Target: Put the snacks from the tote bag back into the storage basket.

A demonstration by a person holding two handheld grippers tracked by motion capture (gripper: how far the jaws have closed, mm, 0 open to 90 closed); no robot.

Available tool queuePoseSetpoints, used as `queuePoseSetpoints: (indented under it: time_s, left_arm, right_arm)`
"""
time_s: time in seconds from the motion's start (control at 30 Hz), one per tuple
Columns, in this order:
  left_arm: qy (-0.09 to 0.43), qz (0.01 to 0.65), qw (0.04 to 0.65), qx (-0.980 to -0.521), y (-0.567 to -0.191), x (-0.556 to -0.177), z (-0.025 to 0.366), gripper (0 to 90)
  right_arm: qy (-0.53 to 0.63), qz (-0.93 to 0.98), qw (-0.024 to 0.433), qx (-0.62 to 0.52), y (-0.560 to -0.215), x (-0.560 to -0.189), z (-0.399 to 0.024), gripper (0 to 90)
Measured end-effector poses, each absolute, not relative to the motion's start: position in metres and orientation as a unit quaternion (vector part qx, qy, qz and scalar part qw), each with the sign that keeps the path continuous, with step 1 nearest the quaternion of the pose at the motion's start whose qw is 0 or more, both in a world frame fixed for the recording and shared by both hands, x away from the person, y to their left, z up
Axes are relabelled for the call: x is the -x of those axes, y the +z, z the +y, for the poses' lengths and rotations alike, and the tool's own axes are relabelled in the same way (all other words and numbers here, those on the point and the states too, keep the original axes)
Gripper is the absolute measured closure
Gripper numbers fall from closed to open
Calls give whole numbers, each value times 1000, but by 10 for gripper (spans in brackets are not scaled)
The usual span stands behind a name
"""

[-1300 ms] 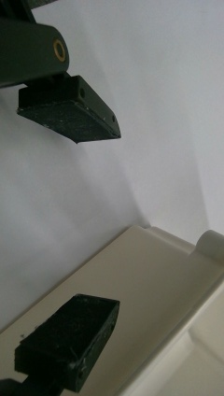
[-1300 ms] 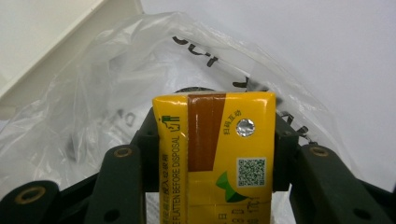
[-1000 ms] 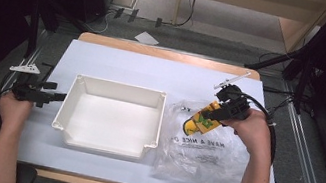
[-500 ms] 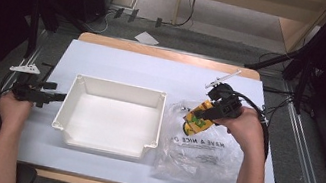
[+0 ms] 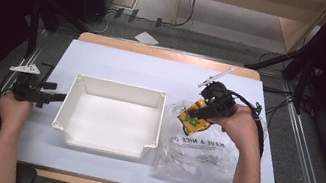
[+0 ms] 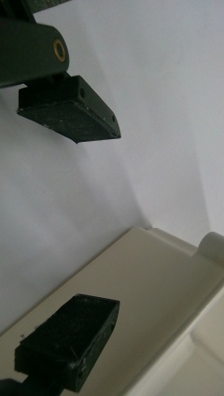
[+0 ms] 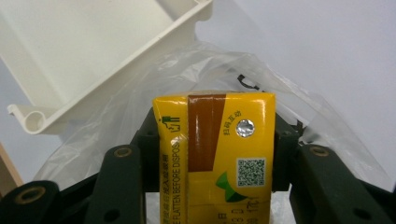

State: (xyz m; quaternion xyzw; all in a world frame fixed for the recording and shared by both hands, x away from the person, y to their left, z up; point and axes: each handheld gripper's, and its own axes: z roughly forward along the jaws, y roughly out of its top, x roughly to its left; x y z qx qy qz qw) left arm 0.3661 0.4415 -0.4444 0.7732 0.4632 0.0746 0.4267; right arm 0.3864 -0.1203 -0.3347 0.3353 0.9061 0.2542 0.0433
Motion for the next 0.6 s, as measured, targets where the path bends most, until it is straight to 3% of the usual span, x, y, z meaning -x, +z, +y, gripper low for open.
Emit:
queuePoseSetpoints:
  time_s: [0.6]
  left_arm:
    - [77, 465, 429, -771, -444, -365, 443, 163]
  right_arm:
    - [263, 915, 47, -301, -318, -382, -100, 545]
